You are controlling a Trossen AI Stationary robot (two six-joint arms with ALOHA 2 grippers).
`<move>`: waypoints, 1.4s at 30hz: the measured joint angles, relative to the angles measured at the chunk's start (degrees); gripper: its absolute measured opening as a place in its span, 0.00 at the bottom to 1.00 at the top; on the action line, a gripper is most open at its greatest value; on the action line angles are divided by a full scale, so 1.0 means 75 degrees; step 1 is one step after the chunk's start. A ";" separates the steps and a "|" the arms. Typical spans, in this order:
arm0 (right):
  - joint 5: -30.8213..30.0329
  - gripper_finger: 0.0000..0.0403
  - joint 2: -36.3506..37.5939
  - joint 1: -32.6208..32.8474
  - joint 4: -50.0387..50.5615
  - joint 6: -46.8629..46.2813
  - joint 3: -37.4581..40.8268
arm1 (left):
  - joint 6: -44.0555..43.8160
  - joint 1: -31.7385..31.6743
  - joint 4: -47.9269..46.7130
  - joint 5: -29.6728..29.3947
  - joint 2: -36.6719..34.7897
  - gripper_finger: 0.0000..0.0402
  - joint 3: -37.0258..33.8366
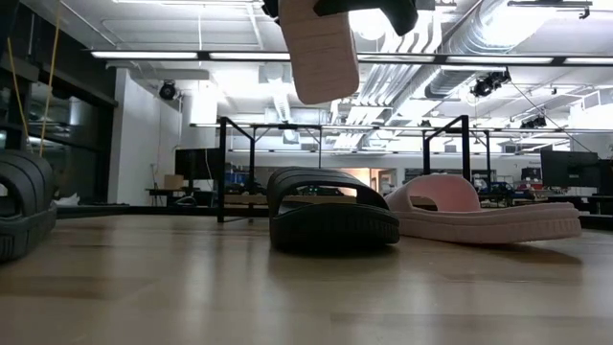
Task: Pick and place slides into the shelf
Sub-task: Put the left pink slide on the shelf
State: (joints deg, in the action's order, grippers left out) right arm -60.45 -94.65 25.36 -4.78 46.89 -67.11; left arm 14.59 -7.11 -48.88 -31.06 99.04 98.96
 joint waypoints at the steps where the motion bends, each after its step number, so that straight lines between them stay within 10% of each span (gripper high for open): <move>1: -0.0004 0.12 0.0000 0.0000 0.0000 -0.0019 0.0000 | 0.0000 0.0000 0.0000 -0.0025 0.0000 0.07 0.0000; 27: 0.0656 0.10 0.0515 -0.0560 0.2105 -0.2131 0.0026 | -0.0119 -0.0006 -0.0081 -0.0959 -0.1165 0.55 0.0006; 42: 0.1402 0.10 0.0679 -0.1052 0.2949 -0.2591 0.0264 | -0.0519 0.0000 -0.0541 0.1818 -0.1962 0.44 0.0003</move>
State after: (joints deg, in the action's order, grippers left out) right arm -49.93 -89.56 17.48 17.34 27.46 -65.13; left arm 10.70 -7.11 -52.94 -17.43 84.33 98.98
